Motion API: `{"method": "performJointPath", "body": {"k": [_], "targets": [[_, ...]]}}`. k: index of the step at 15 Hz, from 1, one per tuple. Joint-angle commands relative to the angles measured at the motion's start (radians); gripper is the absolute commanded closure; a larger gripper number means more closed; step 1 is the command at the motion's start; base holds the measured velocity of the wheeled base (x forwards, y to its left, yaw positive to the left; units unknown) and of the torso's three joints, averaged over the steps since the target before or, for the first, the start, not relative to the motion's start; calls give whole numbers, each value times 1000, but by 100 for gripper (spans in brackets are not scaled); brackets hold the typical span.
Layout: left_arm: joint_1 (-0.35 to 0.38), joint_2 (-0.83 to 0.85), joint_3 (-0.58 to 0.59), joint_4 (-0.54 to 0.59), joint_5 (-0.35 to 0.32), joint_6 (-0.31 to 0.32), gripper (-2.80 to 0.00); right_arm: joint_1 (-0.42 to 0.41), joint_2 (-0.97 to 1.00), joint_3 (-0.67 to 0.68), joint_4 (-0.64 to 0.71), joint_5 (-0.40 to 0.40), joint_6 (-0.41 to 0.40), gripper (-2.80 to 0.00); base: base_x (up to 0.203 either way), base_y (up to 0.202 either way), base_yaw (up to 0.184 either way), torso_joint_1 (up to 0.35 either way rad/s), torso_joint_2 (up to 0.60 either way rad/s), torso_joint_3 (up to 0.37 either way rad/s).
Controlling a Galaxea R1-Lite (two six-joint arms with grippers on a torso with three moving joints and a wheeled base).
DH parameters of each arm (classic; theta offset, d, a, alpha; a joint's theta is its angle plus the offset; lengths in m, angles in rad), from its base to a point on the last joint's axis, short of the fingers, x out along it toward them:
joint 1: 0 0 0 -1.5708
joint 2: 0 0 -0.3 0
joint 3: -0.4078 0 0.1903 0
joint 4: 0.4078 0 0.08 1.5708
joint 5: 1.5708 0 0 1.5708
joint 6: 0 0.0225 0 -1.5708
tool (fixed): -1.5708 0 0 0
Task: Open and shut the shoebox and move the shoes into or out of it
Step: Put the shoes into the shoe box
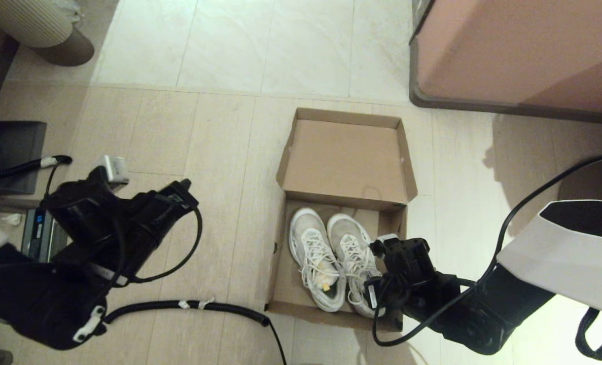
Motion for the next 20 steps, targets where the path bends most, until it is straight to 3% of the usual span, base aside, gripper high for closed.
{"method": "performJointPath", "body": {"k": [1, 6, 8, 11, 16, 20], "targets": [[-29, 137, -42, -8, 3, -2, 0, 3, -40, -44, -5, 17, 2, 0, 0, 0, 0, 0, 0, 0], [-59, 309, -243, -11, 20, 1, 0, 78, 109, -377, 67, 36, 8, 0, 0, 0, 0, 0, 0, 0], [-55, 280, -184, -21, 51, -3, 0, 129, 175, -527, 186, 37, 20, 0, 0, 0, 0, 0, 0, 0], [-45, 233, -61, -129, 84, -4, 0, 188, 293, -685, 333, 36, 36, 0, 0, 0, 0, 0, 0, 0], [-14, 97, 16, -144, 89, -3, 0, 271, 366, -793, 462, 40, 35, 0, 0, 0, 0, 0, 0, 0], [-2, 41, 56, -144, 102, -4, 0, 281, 449, -891, 487, 34, 30, 0, 0, 0, 0, 0, 0, 0]]}}
